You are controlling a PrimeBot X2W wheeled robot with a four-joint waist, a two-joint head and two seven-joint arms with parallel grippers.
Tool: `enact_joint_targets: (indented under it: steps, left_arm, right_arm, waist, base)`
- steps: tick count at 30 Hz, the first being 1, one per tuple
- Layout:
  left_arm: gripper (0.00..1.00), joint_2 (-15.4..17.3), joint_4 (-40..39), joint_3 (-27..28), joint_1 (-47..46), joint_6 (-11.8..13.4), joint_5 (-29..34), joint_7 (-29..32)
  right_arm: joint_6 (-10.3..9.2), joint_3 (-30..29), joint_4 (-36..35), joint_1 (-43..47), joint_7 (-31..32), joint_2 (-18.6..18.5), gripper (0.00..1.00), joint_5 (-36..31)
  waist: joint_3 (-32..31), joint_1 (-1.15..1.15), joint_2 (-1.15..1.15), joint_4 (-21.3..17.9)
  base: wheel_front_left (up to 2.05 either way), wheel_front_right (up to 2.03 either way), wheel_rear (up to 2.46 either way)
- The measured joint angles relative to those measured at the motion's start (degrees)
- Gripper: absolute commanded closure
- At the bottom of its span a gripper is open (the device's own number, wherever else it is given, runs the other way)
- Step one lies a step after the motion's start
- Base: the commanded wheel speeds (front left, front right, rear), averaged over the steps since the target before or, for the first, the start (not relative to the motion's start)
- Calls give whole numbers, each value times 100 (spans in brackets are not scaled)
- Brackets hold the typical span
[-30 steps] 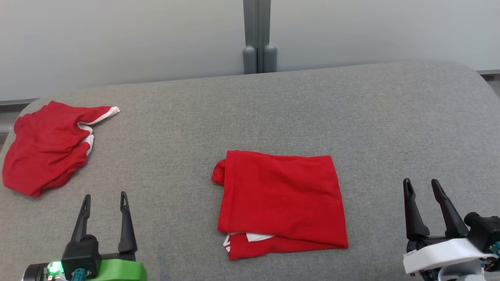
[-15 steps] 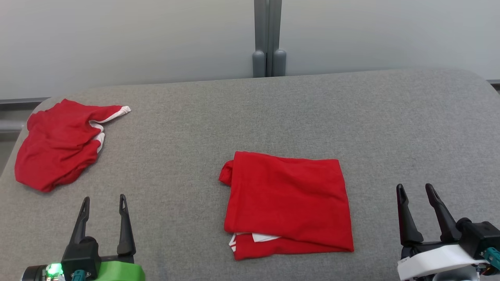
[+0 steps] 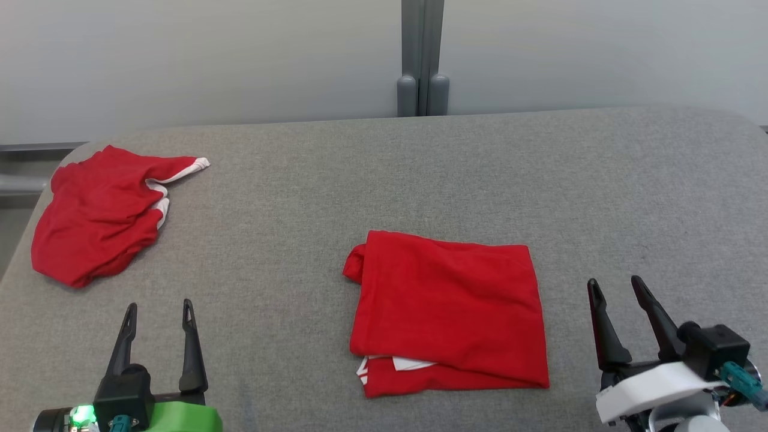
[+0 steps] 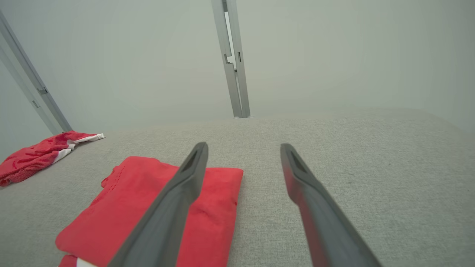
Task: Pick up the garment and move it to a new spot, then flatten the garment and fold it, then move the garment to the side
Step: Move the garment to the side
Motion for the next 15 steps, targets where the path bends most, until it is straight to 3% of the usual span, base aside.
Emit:
enact_joint_targets:
  steps: [6,15]
  left_arm:
    - [0,-5,-26,-53,-64,30,-2,0]
    - [0,-64,-40,-298,-377,105,-7,0]
  right_arm:
    - [0,424,415,-843,353,-221,0,-59]
    - [0,887,1717,-1759,512,-339,0,-5]
  waist:
    - [150,0,0,24]
    - [528,0,0,151]
  base:
    - [0,0,0]
    - [0,0,0]
